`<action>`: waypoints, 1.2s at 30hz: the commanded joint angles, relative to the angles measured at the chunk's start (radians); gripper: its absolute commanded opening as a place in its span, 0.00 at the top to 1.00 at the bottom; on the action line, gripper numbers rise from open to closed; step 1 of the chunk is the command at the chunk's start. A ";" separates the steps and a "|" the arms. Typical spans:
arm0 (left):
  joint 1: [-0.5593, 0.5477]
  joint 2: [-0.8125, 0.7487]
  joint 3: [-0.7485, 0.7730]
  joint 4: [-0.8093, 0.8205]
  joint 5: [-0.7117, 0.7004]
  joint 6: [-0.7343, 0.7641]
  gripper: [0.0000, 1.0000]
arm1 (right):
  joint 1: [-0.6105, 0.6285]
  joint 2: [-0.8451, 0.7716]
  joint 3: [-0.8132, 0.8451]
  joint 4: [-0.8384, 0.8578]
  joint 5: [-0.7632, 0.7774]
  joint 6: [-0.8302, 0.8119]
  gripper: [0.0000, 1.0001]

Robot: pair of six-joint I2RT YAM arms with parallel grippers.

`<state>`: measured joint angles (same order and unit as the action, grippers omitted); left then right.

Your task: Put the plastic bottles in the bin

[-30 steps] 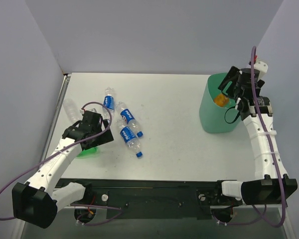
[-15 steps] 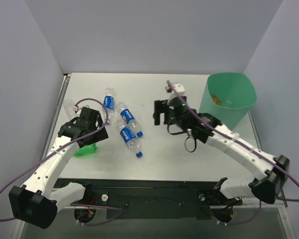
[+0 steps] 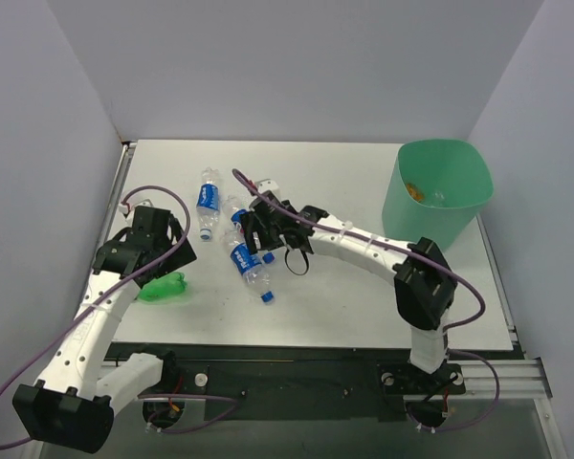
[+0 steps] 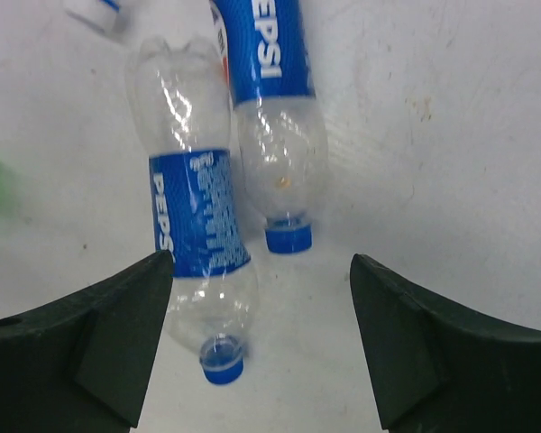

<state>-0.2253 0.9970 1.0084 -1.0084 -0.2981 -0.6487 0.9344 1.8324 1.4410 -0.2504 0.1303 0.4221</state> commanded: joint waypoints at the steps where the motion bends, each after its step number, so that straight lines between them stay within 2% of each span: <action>1: 0.009 -0.021 0.024 -0.007 0.028 0.012 0.03 | -0.063 0.146 0.198 -0.064 -0.023 -0.034 0.26; 7: 0.017 -0.035 0.010 0.001 0.056 0.024 0.03 | -0.092 0.344 0.453 -0.165 -0.034 -0.080 0.26; 11: 0.020 -0.041 0.002 0.013 0.070 0.024 0.03 | -0.097 0.424 0.510 -0.170 -0.067 -0.074 0.26; 16: 0.023 -0.041 -0.005 0.013 0.073 0.026 0.03 | -0.111 0.473 0.521 -0.174 -0.083 -0.048 0.28; 22: 0.023 -0.047 -0.017 0.036 0.091 0.035 0.03 | -0.132 0.423 0.401 -0.127 -0.083 -0.045 0.44; 24: 0.024 -0.054 -0.019 0.045 0.100 0.035 0.03 | -0.140 0.355 0.320 -0.118 -0.069 -0.051 0.56; 26: 0.024 -0.055 -0.025 0.053 0.105 0.035 0.03 | -0.147 0.283 0.250 -0.105 -0.049 -0.059 0.62; 29: 0.027 -0.041 -0.036 0.063 0.117 0.035 0.03 | -0.164 0.145 0.145 -0.098 -0.009 -0.080 0.64; 32: 0.027 -0.029 -0.047 0.085 0.143 0.035 0.03 | -0.195 -0.093 -0.014 -0.043 -0.017 -0.086 0.64; 36: 0.029 -0.009 -0.051 0.113 0.168 0.034 0.03 | -0.275 -0.356 -0.091 -0.045 0.043 -0.118 0.64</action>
<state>-0.2050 0.9730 0.9554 -0.9680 -0.1699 -0.6228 0.7265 1.7542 1.3758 -0.3241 0.0864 0.3447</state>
